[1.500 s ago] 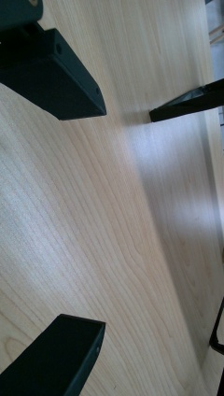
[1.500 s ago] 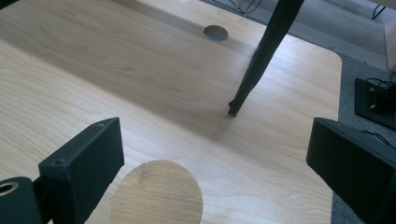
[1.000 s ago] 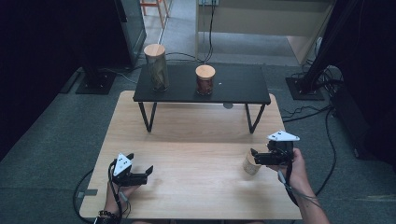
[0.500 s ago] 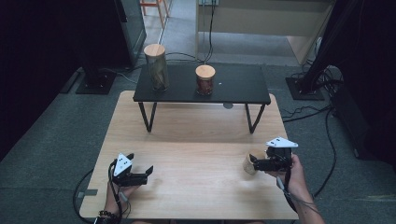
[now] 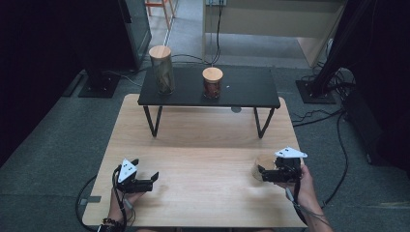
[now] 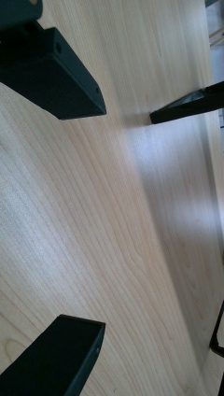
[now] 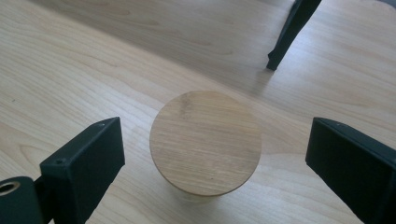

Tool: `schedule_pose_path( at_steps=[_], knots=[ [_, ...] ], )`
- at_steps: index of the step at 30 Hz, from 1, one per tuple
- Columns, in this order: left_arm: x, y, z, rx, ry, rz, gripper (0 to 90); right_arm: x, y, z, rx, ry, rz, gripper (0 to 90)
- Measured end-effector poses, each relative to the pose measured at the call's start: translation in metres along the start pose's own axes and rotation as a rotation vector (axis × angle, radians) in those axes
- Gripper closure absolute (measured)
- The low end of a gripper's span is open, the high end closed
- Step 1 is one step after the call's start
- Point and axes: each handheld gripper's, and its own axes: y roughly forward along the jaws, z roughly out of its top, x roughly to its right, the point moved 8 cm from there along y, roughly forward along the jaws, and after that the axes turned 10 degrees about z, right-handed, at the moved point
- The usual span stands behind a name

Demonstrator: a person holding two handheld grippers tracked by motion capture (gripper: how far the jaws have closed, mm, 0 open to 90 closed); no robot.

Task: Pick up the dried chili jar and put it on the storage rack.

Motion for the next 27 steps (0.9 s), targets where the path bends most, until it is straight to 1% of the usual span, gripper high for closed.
schedule_pose_path(
  at_steps=[12,15,16,22,27],
  knots=[
    [-0.001,0.000,0.000,-0.003,-0.002,0.003,0.0,0.000,0.011,-0.012,-0.016,0.011,0.008,4.2],
    [-0.001,0.000,0.000,-0.003,-0.002,0.003,0.0,0.000,0.013,-0.015,-0.019,0.016,0.000,4.2],
    [-0.001,0.000,0.000,-0.004,-0.002,0.004,0.0,0.001,0.015,-0.018,-0.019,0.027,-0.004,4.2],
    [0.000,0.001,0.001,-0.006,0.007,0.002,0.0,0.003,0.019,-0.026,-0.018,0.044,0.008,4.2],
    [0.002,0.001,0.001,-0.007,0.015,0.006,0.0,0.004,0.023,-0.031,-0.029,0.049,0.012,4.2]
  ],
)
